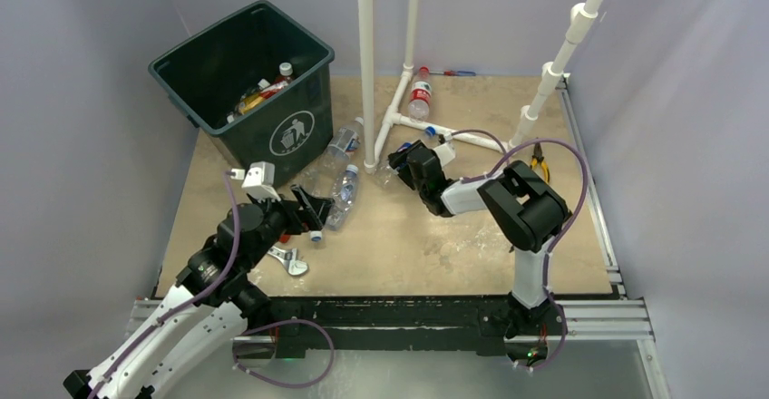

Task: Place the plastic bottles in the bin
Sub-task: Pick up the plastic bottle at the center of the board.

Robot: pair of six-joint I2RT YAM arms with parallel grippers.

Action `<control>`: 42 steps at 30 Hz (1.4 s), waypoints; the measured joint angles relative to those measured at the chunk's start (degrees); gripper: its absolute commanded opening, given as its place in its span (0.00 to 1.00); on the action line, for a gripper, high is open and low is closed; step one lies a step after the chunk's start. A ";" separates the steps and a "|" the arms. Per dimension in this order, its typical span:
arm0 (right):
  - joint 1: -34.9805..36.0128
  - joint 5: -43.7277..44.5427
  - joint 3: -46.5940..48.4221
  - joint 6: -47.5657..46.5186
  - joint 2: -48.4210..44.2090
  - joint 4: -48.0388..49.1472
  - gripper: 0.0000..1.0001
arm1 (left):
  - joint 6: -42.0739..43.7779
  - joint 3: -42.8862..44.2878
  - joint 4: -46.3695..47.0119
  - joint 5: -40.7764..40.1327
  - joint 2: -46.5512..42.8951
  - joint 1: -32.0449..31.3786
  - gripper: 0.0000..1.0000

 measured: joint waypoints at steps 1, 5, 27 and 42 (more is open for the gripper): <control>0.00 -0.02 0.00 0.13 0.31 0.59 0.54 | -0.39 0.00 0.00 0.00 0.11 0.00 0.97; 0.02 -0.48 -0.61 -0.28 0.50 2.43 0.49 | -1.14 -0.17 0.00 0.02 0.39 0.00 0.97; 20.85 -20.57 -36.48 -42.86 -81.44 -2.56 0.45 | 1.40 3.85 10.05 4.20 13.73 0.00 0.99; 21.64 -31.10 -37.62 -50.07 -78.82 -6.47 0.43 | 1.81 7.45 42.71 37.92 25.16 0.00 0.93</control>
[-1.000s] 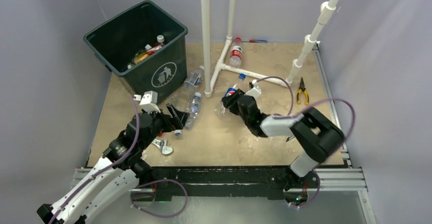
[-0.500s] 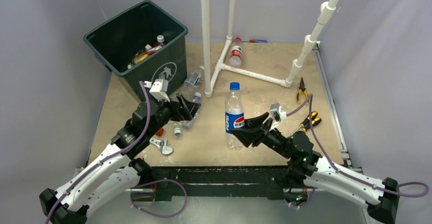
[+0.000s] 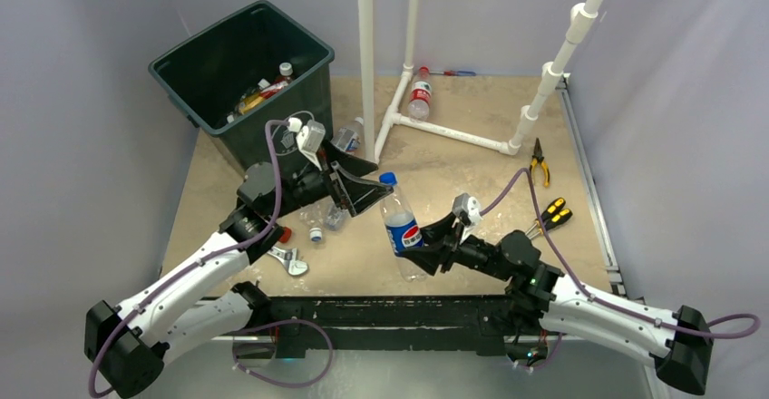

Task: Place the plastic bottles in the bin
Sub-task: Pick up the plastic bottle at the center of the board.

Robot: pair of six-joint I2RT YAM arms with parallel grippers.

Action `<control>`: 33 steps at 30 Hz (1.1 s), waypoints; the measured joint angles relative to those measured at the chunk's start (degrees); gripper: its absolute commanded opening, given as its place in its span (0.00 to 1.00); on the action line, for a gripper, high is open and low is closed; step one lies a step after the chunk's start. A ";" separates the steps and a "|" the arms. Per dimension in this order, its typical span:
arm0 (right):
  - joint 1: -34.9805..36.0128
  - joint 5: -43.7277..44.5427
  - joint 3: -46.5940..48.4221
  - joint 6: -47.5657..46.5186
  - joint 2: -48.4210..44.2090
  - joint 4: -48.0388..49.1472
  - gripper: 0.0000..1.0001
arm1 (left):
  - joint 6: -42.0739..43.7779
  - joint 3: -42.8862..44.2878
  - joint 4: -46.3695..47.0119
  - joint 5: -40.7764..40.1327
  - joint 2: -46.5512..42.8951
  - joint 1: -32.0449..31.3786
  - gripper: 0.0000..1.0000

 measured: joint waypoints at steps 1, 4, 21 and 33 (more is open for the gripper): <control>0.11 -0.26 0.00 -0.04 -0.13 0.22 0.43 | -0.17 0.28 1.03 1.07 0.46 0.00 0.92; 0.20 -1.09 0.00 -0.26 -0.57 1.22 0.43 | -0.74 0.76 3.41 3.37 1.42 0.00 0.87; 0.20 -1.14 -1.20 -0.22 -1.66 3.41 0.42 | -3.82 1.57 8.24 5.70 6.43 -2.69 0.63; 0.68 -1.01 -1.81 -0.24 -2.73 3.65 0.43 | -3.74 2.38 9.27 4.55 7.15 -6.60 0.13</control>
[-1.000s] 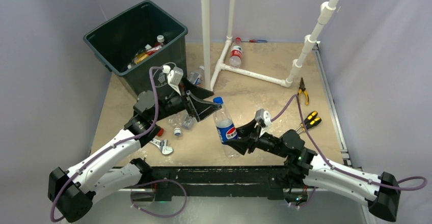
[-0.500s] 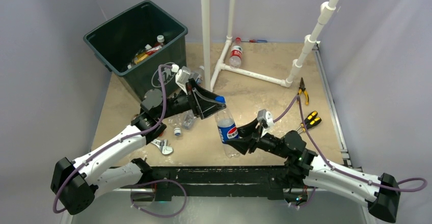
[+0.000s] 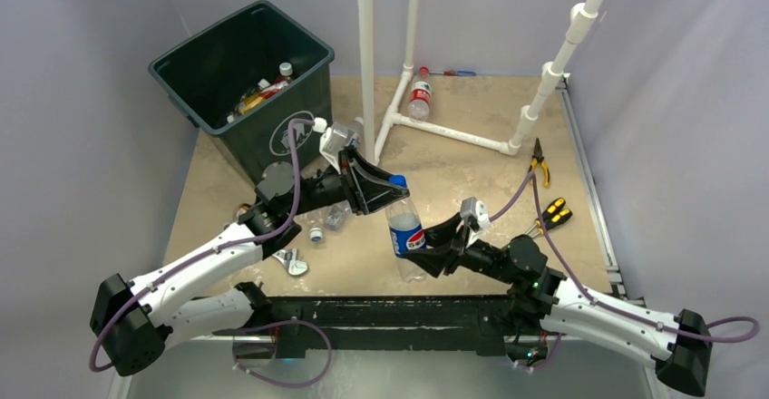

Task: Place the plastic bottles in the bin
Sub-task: Pick up the plastic bottle at the center of the board.

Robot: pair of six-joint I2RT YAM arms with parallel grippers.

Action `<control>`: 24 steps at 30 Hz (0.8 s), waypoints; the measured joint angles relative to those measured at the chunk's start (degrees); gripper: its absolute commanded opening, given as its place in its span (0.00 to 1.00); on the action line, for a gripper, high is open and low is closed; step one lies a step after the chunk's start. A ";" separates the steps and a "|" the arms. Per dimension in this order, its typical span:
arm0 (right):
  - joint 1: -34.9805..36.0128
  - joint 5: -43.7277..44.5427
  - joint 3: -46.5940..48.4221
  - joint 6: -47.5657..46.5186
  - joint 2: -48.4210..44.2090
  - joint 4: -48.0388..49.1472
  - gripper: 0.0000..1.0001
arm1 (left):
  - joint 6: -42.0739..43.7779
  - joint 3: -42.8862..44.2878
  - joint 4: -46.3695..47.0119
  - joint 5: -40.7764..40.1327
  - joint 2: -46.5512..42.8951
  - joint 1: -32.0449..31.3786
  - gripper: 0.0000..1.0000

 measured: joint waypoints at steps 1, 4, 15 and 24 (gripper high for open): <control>0.00 0.02 0.00 0.00 0.09 0.07 0.43 | 0.09 0.00 0.20 -0.24 0.00 -0.26 0.06; 0.00 -0.04 0.00 0.00 0.61 0.26 0.52 | 0.39 0.00 0.13 -0.85 0.00 -0.70 0.00; 0.00 -0.15 0.42 3.56 1.33 -0.76 0.99 | 5.05 0.13 -5.77 -5.05 -6.56 -2.14 0.00; 0.00 0.44 4.04 7.32 -5.92 -7.17 0.99 | 15.10 6.71 -18.43 -19.43 -14.01 -2.21 0.00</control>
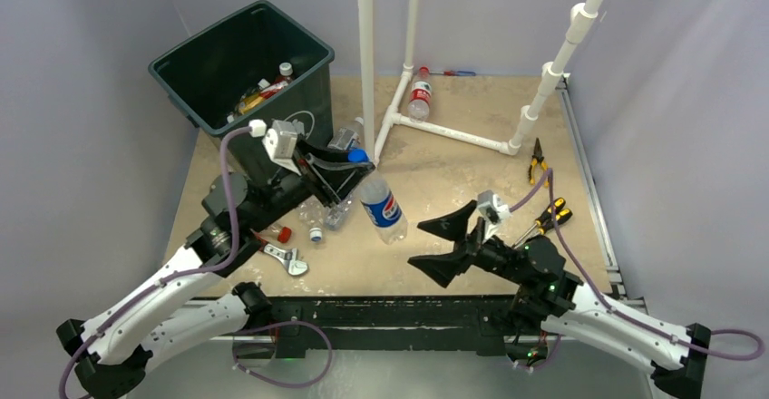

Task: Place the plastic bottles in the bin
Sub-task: Pick up the plastic bottle at the center of the board, then place the plastic bottle in the trash bin.

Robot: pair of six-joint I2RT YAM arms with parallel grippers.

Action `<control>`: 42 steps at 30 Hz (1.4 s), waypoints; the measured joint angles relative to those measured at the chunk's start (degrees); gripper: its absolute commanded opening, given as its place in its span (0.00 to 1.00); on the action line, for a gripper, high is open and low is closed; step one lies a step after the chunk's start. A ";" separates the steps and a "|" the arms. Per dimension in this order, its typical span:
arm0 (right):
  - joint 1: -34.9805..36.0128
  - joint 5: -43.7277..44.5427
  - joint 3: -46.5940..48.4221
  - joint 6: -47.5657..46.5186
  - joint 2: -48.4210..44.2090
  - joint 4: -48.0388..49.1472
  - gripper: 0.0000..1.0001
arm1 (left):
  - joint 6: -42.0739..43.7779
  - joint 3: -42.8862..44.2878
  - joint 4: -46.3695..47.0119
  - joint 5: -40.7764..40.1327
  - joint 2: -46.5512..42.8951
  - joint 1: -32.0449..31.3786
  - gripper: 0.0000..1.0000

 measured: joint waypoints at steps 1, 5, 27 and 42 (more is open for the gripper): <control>-0.02 0.55 0.33 0.17 -2.03 -1.44 0.99 | 1.42 1.33 -1.68 -1.77 -0.35 -0.04 0.00; -0.04 3.63 1.42 0.96 -11.08 -6.45 0.99 | 6.47 7.15 -7.52 -8.96 -1.33 -0.04 0.00; -0.22 21.73 1.42 4.61 -14.71 -18.51 0.99 | 32.74 33.29 -8.85 -44.17 13.66 -0.04 0.00; -0.22 18.78 1.33 4.55 -11.63 -19.47 0.99 | 52.06 44.52 3.50 -56.17 26.49 -0.02 0.00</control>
